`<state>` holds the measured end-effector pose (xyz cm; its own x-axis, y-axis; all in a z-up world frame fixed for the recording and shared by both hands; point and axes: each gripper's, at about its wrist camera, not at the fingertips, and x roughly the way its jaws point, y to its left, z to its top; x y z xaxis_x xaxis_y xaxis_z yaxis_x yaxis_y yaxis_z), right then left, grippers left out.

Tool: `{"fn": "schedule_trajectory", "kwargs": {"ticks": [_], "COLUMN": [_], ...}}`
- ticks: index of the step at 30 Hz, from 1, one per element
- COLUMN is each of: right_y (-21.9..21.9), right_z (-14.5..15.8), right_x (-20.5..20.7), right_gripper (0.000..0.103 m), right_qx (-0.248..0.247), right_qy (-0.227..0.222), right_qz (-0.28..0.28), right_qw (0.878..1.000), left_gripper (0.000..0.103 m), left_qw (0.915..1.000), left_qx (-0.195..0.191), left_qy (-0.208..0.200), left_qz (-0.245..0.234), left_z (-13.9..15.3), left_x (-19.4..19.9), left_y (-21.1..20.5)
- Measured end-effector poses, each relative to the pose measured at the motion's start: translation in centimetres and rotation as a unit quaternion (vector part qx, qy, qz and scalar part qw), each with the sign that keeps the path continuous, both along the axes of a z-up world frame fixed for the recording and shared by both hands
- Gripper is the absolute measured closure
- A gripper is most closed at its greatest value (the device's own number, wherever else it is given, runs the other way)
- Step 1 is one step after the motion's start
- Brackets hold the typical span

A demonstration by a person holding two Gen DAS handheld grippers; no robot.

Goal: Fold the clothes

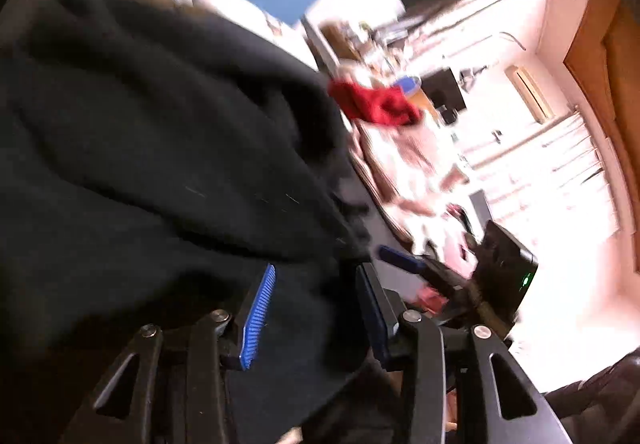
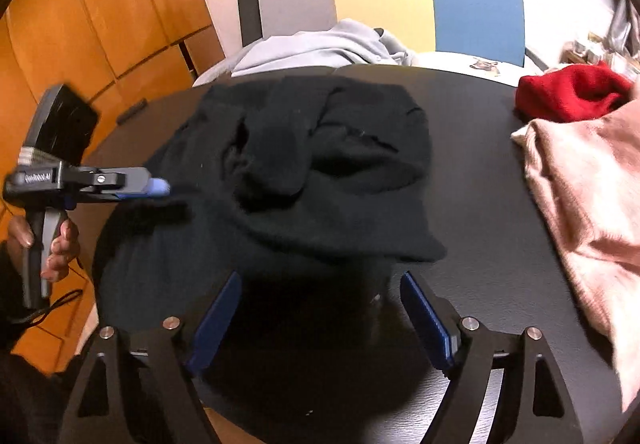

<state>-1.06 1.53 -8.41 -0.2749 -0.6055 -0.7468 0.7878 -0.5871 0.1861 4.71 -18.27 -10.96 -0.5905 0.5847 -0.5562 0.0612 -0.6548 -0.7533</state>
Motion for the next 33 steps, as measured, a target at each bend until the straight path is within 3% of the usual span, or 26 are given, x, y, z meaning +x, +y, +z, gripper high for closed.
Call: {"fn": "schedule_trajectory", "kwargs": {"ticks": [4, 7, 10, 12, 13, 16, 17, 22, 25, 29, 33], "right_y": [0.3, 0.4, 0.4, 0.3, 0.4, 1.1, 1.4, 1.7, 1.4, 1.0, 0.0], "right_z": [-2.0, -2.8, -3.4, -3.5, -3.4, -3.6, -3.6, -3.8, -3.8, -3.8, -3.8], "right_x": [1.3, 2.2, 3.2, 3.7, 3.8, 3.8, 3.9, 4.4, 4.5, 4.8, 5.5], "right_gripper": [0.014, 0.005, 0.0, 0.0, 0.0, 0.0, 0.0, 0.0, 0.0, 0.0, 0.0], "right_qx": [0.0, -0.016, -0.026, -0.025, -0.03, -0.056, -0.066, -0.075, -0.073, -0.064, -0.041], "right_qy": [-0.023, -0.002, 0.031, 0.051, 0.056, 0.057, 0.059, 0.076, 0.08, 0.085, 0.094], "right_qz": [-0.01, -0.006, -0.003, -0.006, -0.008, -0.015, -0.016, -0.014, -0.014, -0.015, -0.02], "right_qw": [1.0, 1.0, 0.999, 0.998, 0.998, 0.997, 0.996, 0.994, 0.994, 0.994, 0.995], "left_gripper": [0.059, 0.05, 0.047, 0.047, 0.049, 0.071, 0.087, 0.095, 0.097, 0.102, 0.102], "left_qw": [0.998, 0.9949, 0.9934, 0.9897, 0.9869, 0.9804, 0.9813, 0.9844, 0.9805, 0.965, 0.9412], "left_qx": [0.047, 0.086, 0.087, 0.084, 0.08, 0.074, 0.067, 0.054, 0.034, 0.001, -0.078], "left_qy": [-0.043, -0.047, -0.052, -0.076, -0.097, -0.127, -0.123, -0.049, 0.005, 0.065, 0.064], "left_qz": [0.002, 0.022, 0.054, 0.086, 0.101, 0.131, 0.132, 0.16, 0.193, 0.254, 0.322], "left_z": [-1.2, -1.2, -1.1, -1.6, -2.1, -2.6, -2.3, 1.3, 4.8, 9.4, 12.8], "left_x": [-3.1, -4.0, -4.3, -4.4, -4.4, -4.0, -3.8, -0.2, 4.0, 10.4, 15.7], "left_y": [2.3, 2.7, 2.3, 1.5, 1.2, 0.7, 0.6, -2.1, -6.1, -12.9, -20.3]}}
